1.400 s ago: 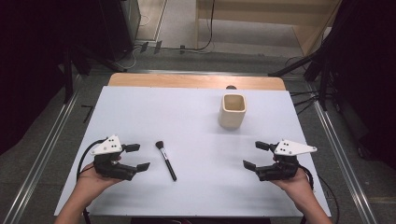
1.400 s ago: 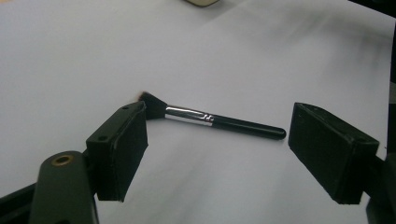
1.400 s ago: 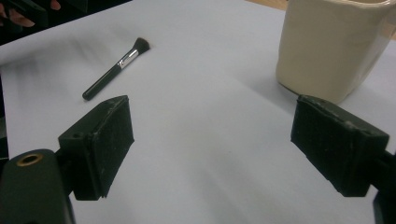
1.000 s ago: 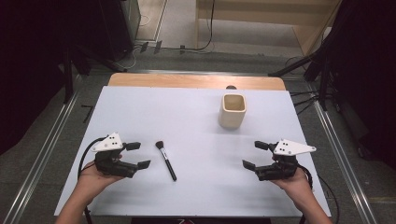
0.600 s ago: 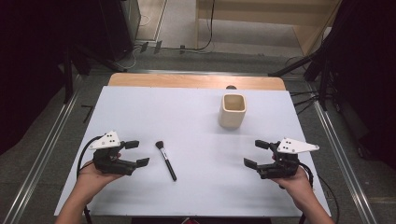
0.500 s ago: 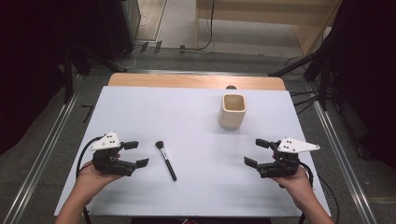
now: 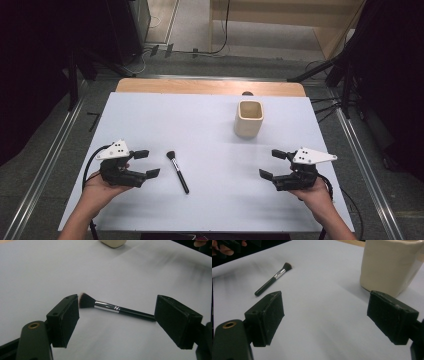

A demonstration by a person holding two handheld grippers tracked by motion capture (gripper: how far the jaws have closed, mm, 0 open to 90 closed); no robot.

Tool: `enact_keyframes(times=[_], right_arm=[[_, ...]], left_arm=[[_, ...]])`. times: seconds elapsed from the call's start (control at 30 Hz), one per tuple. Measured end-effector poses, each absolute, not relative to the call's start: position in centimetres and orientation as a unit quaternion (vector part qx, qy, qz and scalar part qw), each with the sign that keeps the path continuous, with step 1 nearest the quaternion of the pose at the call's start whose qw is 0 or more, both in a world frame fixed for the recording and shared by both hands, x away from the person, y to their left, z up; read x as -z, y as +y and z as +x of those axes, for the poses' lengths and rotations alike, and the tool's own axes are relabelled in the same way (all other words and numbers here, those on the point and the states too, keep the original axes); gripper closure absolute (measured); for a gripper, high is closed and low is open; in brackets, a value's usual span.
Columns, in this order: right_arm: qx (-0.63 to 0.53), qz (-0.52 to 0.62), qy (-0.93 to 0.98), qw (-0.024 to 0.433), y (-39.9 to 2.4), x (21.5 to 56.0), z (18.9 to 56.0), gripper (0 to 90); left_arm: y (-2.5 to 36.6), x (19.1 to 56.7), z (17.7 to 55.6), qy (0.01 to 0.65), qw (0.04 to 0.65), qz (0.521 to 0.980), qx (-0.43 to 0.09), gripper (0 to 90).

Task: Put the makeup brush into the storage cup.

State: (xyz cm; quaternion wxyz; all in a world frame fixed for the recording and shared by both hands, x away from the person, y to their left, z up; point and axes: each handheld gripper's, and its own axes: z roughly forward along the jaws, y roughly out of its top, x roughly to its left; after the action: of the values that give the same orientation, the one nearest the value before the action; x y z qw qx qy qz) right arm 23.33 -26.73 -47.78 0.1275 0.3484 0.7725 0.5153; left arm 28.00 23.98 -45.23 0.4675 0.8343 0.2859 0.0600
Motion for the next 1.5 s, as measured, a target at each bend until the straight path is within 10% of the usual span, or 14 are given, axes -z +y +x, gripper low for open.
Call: enact_keyframes(times=[1.5], right_arm=[[-0.502,0.349,0.78,0.136,-26.5,48.1,23.3,14.9]], left_arm=[[23.0,45.2,27.6,0.288,0.461,0.837,-0.061,21.5]])
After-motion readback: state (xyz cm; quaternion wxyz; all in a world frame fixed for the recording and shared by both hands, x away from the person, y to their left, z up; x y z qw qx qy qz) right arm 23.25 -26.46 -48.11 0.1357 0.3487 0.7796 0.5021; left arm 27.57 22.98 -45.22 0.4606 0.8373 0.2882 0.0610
